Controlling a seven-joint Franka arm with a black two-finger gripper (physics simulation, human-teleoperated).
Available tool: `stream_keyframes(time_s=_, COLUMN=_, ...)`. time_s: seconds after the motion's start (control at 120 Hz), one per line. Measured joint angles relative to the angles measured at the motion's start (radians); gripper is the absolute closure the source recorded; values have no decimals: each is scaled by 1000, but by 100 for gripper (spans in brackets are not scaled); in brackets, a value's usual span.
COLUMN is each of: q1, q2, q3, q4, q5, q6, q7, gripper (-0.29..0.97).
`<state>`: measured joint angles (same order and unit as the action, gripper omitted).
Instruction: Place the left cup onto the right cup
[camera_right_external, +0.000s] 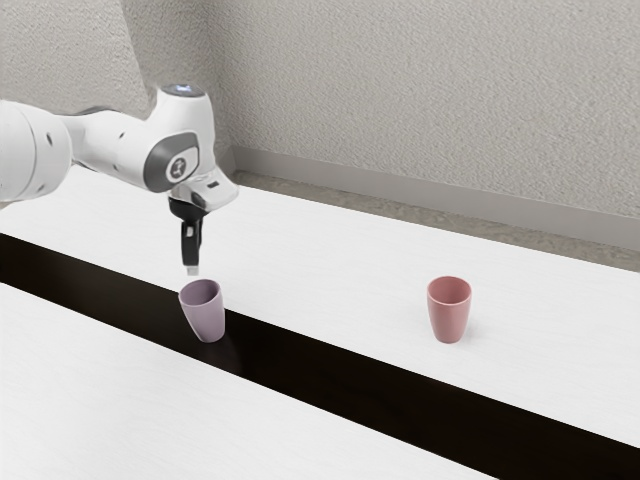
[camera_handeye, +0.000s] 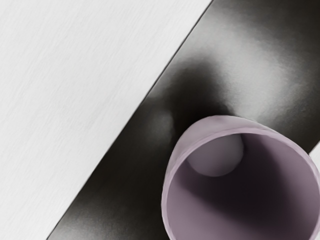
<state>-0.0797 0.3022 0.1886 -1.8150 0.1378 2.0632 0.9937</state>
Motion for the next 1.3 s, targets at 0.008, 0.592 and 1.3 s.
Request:
stream_keyframes(time_s=0.008, q1=1, q2=2, q3=0, q4=0, q5=0, q6=2, q7=1, gripper=0)
stream_keyframes(time_s=0.592, q1=4, q2=109, q3=-6, q4=3, q5=-11, q6=96, q7=36, gripper=5)
stream_keyframes(time_s=1.3, q1=0, q2=102, q3=-32, q4=-29, q5=-97, q6=113, q7=41, gripper=70)
